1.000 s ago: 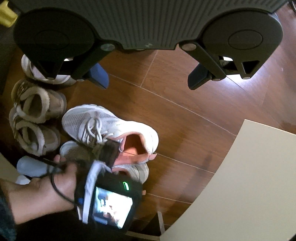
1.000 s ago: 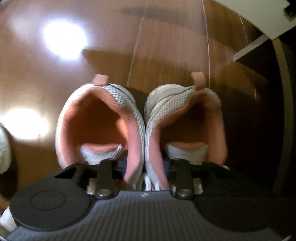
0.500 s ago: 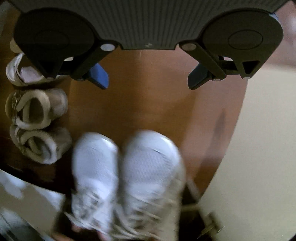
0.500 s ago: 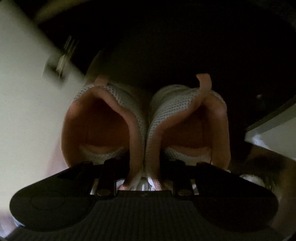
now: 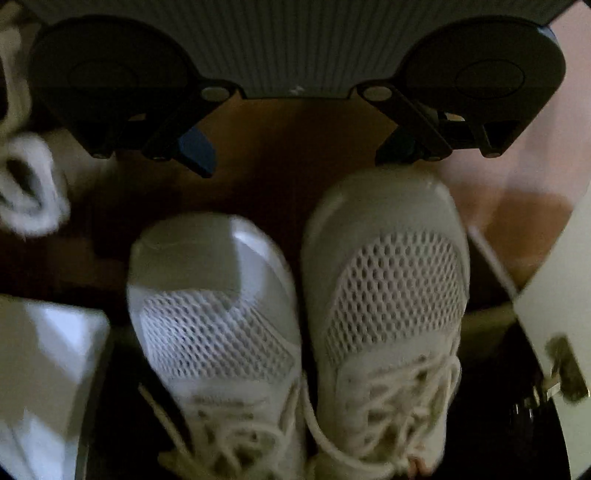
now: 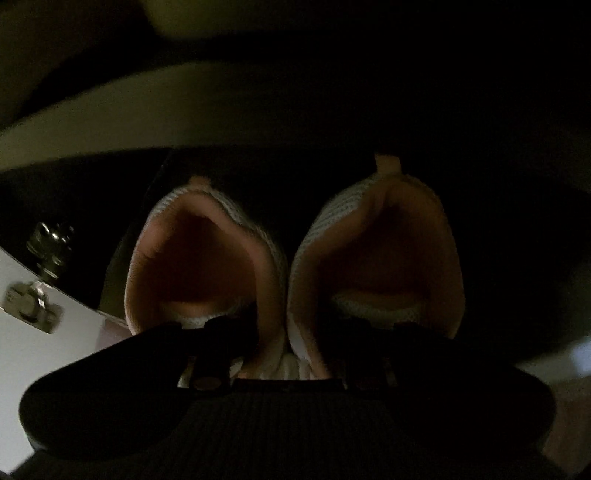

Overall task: Organize scattered shoes
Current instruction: 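Lift the sneaker pair into the cabinet below the suede slippers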

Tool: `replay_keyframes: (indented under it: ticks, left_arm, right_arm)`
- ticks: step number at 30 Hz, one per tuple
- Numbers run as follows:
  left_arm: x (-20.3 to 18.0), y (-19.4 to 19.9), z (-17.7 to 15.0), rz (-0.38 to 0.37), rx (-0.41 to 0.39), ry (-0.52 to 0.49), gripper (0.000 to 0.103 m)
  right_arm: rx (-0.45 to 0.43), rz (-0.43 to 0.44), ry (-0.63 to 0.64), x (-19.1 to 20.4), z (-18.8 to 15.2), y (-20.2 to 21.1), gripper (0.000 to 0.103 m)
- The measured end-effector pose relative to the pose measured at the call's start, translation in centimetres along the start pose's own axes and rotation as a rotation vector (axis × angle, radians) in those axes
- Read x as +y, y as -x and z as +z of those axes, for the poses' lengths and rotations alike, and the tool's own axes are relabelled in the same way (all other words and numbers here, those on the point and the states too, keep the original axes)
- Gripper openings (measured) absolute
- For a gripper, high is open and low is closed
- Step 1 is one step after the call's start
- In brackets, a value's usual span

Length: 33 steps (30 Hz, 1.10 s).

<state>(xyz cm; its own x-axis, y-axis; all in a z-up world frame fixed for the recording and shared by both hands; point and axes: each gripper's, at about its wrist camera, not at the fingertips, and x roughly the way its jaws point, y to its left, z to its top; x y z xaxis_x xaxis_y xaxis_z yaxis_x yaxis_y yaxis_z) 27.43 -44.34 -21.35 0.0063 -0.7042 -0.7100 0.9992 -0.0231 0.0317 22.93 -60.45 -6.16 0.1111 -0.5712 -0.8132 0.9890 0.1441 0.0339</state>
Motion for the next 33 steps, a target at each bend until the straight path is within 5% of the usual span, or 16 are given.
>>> replay_keyframes:
  ticks: [7,13,16,24,26,28,33]
  left_arm:
    - [1.4,0.5,0.4,-0.002,-0.111,0.083,0.094]
    - [1.4,0.3,0.6,0.017,-0.09,0.074,0.094]
    - [1.4,0.3,0.7,0.026,-0.079,0.069,0.094]
    - [1.7,-0.7,1.9,0.02,-0.049,-0.054,0.094]
    - [1.7,-1.5,2.7,0.016,-0.049,-0.093,0.094]
    - [1.8,-2.4,3.4,0.011,-0.048,-0.13,0.094]
    - [1.9,-4.7,3.8,0.027,-0.024,-0.221,0.094]
  right_arm:
    - [-0.232,0.039,0.09,-1.8,-2.2,0.2,0.061]
    - [-0.389,-0.084,0.261,-2.0,-4.6,2.0,0.099]
    - [-0.479,-0.077,0.348,-2.3,-6.0,3.4,0.1]
    - [-0.485,0.059,0.406,-4.9,-9.8,8.3,0.094]
    - [-0.411,0.09,0.372,-6.1,-9.0,7.6,0.082]
    - [-0.361,0.088,0.353,-5.7,-7.6,5.7,0.053]
    - [-0.361,0.06,0.348,-3.6,-8.4,0.2,0.054]
